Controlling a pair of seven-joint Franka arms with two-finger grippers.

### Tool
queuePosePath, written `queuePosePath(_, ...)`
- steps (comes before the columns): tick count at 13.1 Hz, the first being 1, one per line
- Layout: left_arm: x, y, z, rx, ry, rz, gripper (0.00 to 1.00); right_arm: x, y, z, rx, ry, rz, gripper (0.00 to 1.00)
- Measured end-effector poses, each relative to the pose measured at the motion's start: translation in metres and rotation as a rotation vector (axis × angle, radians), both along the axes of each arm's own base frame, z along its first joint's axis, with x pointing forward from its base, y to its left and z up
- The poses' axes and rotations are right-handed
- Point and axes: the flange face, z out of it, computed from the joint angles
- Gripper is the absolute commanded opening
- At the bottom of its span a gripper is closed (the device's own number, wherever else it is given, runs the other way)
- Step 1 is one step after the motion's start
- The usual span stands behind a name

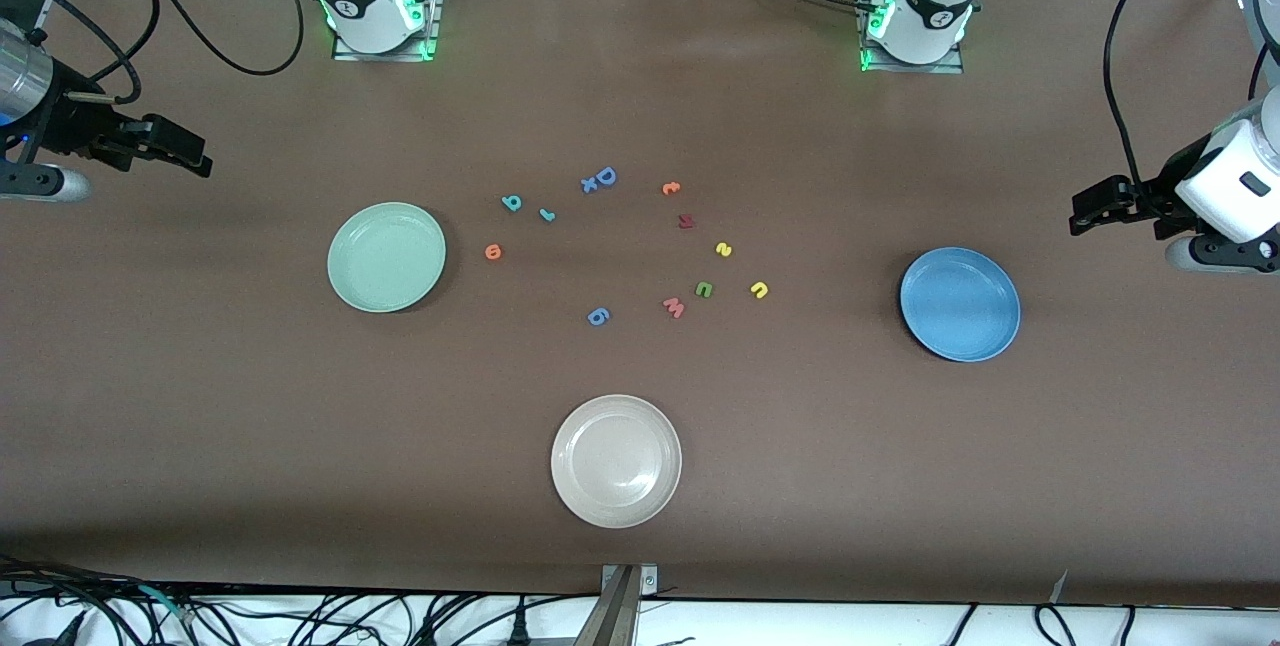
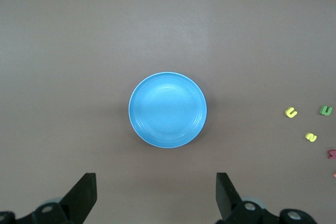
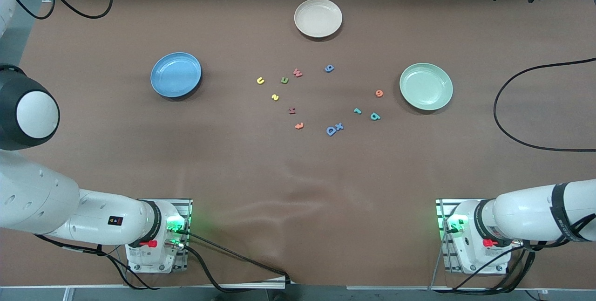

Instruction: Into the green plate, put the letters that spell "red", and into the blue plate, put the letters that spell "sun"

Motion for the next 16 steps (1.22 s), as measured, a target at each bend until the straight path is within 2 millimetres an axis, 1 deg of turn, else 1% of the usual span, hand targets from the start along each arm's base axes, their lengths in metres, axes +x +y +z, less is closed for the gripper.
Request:
queuePosePath(4, 0.000, 0.000, 0.000, 0.000, 0.000, 0.000, 1.00, 0.000, 0.002, 0.000, 0.000, 0.000, 0.004, 1.00)
queuePosePath(9, 0.000, 0.000, 0.000, 0.000, 0.000, 0.000, 1.00, 0.000, 0.011, 0.000, 0.000, 0.000, 0.021, 1.00)
queuePosePath(16, 0.000, 0.000, 0.000, 0.000, 0.000, 0.000, 1.00, 0.000, 0.012, 0.000, 0.000, 0.000, 0.022, 1.00)
